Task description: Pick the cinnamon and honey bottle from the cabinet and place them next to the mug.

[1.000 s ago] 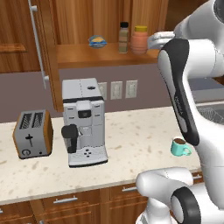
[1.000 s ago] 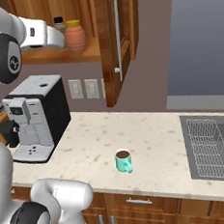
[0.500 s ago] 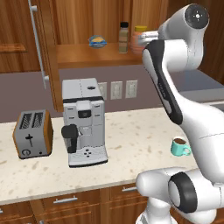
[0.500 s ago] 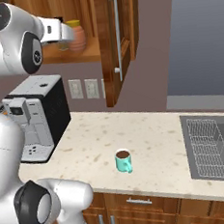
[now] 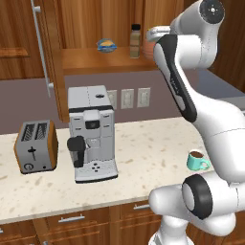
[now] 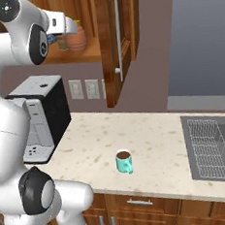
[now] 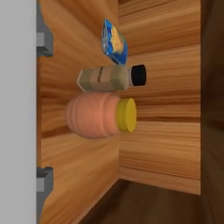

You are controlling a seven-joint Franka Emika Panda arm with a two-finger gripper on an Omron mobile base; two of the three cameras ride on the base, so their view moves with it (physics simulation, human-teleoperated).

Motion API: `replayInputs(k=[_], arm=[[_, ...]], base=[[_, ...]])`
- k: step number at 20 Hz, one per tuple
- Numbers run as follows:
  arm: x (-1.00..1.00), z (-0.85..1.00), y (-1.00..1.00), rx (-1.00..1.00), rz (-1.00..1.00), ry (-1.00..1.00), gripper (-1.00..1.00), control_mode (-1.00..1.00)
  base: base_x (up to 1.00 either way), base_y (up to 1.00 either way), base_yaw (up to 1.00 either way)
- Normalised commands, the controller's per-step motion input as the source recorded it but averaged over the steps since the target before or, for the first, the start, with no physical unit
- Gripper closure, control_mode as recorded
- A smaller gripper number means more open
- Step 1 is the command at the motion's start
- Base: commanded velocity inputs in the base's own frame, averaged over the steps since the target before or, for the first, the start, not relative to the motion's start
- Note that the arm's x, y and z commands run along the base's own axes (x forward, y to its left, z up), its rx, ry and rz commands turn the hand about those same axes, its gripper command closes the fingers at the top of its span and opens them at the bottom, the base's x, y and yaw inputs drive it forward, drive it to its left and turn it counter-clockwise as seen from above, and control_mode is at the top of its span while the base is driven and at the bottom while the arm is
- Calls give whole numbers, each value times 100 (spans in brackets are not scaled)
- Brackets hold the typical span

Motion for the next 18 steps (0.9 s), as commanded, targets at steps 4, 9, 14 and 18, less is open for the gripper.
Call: replayInputs(k=[4, 9, 14, 18], arm=[[3, 6, 0, 0, 8, 12, -100, -100], [10, -12, 0, 0, 5, 4, -100, -100], [26, -7, -4, 0, 1, 0, -100, -100], [41, -4, -15, 0, 0, 0, -100, -100]], base=[[0, 0, 0], [0, 0, 0], [0, 0, 0], [0, 0, 0]])
